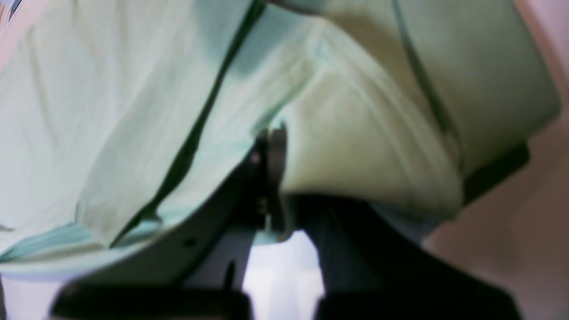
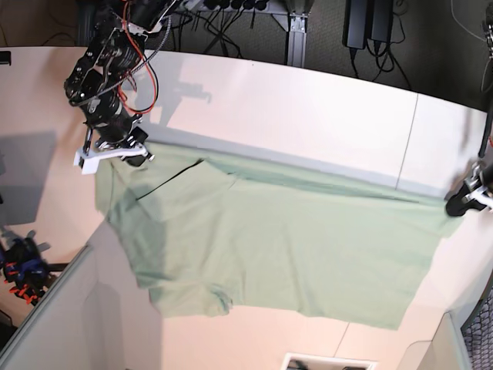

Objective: Fold the T-shirt properly
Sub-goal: 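Lift the shoulders and drag the shirt toward the robot with both grippers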

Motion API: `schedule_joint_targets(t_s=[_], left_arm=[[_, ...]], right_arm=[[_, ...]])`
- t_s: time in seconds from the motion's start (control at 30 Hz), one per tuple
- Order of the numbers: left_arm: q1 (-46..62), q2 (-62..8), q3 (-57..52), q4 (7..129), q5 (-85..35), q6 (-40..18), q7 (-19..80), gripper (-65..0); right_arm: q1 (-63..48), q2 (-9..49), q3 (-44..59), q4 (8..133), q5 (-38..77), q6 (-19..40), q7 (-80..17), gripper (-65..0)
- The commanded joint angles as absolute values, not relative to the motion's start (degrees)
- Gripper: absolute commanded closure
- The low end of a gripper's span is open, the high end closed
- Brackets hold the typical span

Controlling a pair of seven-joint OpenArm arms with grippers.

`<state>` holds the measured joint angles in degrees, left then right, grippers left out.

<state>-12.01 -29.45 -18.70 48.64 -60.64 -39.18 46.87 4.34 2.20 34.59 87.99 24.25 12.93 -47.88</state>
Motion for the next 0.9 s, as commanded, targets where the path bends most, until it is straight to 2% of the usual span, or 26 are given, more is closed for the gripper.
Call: schedule_joint_targets(t_s=[0.0, 0.4, 0.57, 0.87], left_arm=[[-12.23, -31.55, -19.09, 50.26, -62.96, -40.00, 46.19, 0.0], [9.89, -33.47, -19.09, 71.99, -65.60, -40.00, 47.70, 0.0], [17.28, -33.15, -19.94, 78.61, -65.36, -40.00, 47.42, 0.0], [21.15, -33.17, -19.97, 82.17, -61.65, -40.00, 44.05, 0.0]], right_arm=[[3.88, 3.16, 34.68, 90.45, 24.86, 13.63, -46.39, 0.0], [-12.34, 3.29, 34.70, 102.45, 25.10, 13.76, -46.74, 0.0], [-16.91, 5.26, 34.70, 104.38, 25.10, 13.76, -46.65, 0.0], [-19.27, 6.94, 34.81, 104.36, 24.64, 13.76, -46.52, 0.0]])
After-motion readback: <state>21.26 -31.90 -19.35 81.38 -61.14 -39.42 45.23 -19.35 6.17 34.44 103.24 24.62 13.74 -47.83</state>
